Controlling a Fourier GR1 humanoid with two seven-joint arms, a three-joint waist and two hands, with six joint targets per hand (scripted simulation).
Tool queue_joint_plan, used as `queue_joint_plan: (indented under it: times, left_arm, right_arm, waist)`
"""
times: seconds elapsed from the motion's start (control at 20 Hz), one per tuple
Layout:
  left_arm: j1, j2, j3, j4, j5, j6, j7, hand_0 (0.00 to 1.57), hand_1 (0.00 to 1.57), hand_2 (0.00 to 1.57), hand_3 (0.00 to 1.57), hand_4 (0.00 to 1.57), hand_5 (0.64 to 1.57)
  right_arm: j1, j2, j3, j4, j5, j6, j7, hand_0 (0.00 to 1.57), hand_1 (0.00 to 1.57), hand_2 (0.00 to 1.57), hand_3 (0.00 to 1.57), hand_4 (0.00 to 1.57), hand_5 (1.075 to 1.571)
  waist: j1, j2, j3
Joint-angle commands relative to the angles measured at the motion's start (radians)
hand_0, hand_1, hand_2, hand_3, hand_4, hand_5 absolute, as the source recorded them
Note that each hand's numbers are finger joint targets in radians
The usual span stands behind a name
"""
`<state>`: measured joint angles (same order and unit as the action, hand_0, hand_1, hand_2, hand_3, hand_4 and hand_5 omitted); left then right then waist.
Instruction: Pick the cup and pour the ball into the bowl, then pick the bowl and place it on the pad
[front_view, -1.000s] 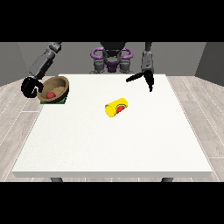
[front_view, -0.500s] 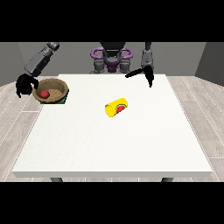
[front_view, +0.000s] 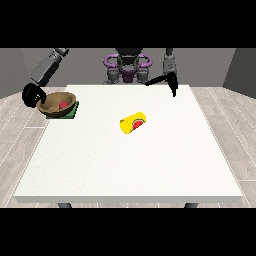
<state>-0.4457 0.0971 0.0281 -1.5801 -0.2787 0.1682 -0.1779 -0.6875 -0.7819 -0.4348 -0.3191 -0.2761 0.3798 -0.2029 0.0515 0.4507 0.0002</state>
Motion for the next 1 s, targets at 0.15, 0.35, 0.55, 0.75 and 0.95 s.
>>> queue_joint_plan:
  times: [0.15,0.35,0.55,0.75,0.95]
  left_arm:
    - [0.032,0.028,-0.005,-0.115,0.012,-0.033,0.020,0.00,0.00,0.00,0.00,0.00,1.565]
    - [0.041,-0.005,-0.034,-0.163,-0.018,-0.001,0.071,0.00,0.00,0.00,0.00,0.00,1.565]
    - [0.016,0.017,-0.015,-0.146,-0.001,-0.023,0.059,0.00,0.00,0.00,0.00,0.00,1.565]
    - [0.034,0.030,0.022,-0.169,0.024,-0.027,0.082,0.00,0.00,0.00,0.00,0.00,1.568]
    - [0.066,-0.007,-0.047,-0.232,-0.010,-0.022,0.138,0.00,0.00,0.00,0.00,0.00,1.569]
  right_arm:
    - [0.021,-0.068,-0.018,0.069,0.009,-0.059,0.035,1.57,1.57,1.57,1.57,0.59,1.535]
    - [0.006,-0.157,0.026,0.037,0.072,-0.082,0.025,0.36,0.36,0.51,0.62,0.00,1.506]
    - [-0.040,-0.151,0.024,0.031,0.074,-0.140,0.059,0.00,0.00,0.41,0.24,0.00,1.487]
    - [-0.033,-0.156,0.023,0.029,0.073,-0.092,0.037,0.00,0.00,0.36,0.26,0.00,1.489]
    - [-0.091,-0.237,0.001,0.045,0.051,-0.032,0.125,0.00,0.00,0.26,0.21,0.00,1.504]
  waist:
    - [0.036,0.037,0.0016]
    - [0.013,0.037,0.0018]
    - [0.028,0.053,0.0009]
    - [0.002,0.045,0.0011]
    - [0.003,0.018,0.0015]
